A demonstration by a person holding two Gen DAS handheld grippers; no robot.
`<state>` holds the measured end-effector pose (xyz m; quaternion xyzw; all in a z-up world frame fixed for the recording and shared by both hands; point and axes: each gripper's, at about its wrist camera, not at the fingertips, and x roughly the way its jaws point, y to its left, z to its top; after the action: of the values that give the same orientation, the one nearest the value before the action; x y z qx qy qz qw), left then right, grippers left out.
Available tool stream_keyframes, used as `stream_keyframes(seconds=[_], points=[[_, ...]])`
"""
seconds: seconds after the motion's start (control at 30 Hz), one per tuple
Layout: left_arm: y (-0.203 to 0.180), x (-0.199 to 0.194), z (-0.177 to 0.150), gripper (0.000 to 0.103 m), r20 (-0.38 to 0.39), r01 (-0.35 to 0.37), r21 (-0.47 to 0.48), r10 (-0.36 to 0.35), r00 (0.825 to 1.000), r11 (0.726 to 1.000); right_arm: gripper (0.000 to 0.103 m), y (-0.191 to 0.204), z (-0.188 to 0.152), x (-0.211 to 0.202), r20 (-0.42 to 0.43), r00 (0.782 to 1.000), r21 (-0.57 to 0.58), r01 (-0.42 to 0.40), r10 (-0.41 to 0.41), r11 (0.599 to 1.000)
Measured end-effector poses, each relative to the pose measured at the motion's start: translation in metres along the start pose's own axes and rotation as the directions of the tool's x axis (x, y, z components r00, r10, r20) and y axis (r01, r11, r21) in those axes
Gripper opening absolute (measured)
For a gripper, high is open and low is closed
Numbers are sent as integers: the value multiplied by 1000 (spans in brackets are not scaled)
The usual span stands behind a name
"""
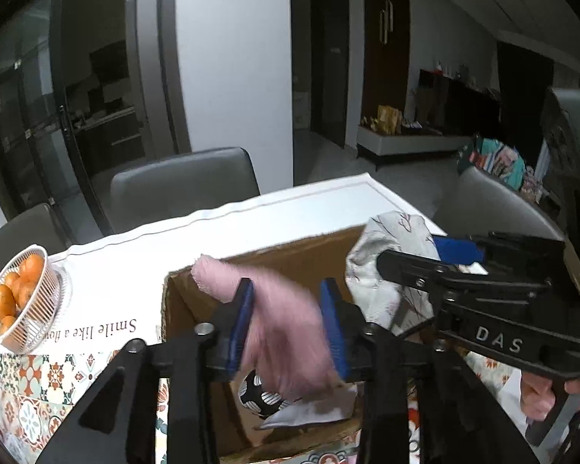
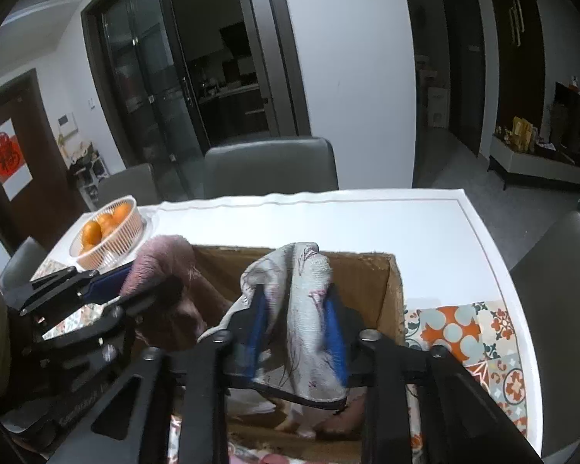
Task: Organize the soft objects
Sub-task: 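Open both tools to drop the towel and pouch into the box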
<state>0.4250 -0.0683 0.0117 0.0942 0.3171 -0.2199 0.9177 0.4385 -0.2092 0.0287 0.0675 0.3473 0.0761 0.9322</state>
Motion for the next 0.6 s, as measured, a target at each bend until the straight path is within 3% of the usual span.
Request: stream_keyframes(seconds=[0.07,0.3,0.47,0.6], points=[[-2,-2,-2,51,4,-23,16,23,1000,1000,44,-3,-3,5,-14,1000,5,-8,8,1000],[-2,-16,-8,64,4,-87,31,87,996,996,58,2,-2,9,-50,999,4,-16,16,1000],[4,-30,-11,71,12,-151,-30,152,988,988,68,7,1,6,-84,996,-37,-4,1,999],[10,-40,-13,71,6,-150,-83,151,988,985,73,12,5,-3,-82,997,-43,-5,2,999]])
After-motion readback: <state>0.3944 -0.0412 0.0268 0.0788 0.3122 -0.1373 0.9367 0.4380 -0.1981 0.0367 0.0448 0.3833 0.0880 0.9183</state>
